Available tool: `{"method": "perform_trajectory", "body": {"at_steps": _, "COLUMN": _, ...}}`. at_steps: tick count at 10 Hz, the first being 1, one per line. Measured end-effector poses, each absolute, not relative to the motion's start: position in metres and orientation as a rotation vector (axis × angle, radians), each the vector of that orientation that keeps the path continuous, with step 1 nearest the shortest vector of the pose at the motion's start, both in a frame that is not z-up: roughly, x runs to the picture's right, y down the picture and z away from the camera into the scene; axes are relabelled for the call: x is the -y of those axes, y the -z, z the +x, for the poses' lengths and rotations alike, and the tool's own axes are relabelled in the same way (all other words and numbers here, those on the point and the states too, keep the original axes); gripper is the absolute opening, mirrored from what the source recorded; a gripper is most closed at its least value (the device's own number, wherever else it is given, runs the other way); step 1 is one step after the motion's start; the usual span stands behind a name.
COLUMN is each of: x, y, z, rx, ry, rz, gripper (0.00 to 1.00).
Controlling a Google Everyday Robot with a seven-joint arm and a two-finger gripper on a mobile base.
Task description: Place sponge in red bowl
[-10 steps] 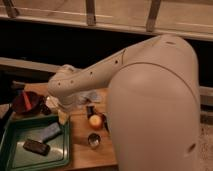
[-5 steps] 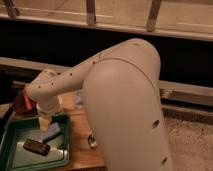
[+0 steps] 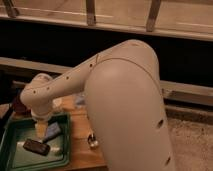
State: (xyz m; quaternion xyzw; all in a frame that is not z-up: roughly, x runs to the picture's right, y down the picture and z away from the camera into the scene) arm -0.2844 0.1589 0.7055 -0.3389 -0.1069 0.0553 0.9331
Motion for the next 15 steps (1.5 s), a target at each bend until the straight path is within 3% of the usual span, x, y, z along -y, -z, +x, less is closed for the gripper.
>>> {"method": "perform_trajectory", "body": {"at_steps": 8, "x": -0.204, "y": -0.73, "z": -0.303, "rx": 0.311, "ry": 0.106, "rz": -0.821, "gripper": 0.8}}
{"method": "perform_trajectory", "body": {"at_steps": 15, "x": -0.214, "y": -0.756, "z": -0.287, "rx": 0.304, "ry": 0.218, "rz": -0.83, "gripper": 0.8}}
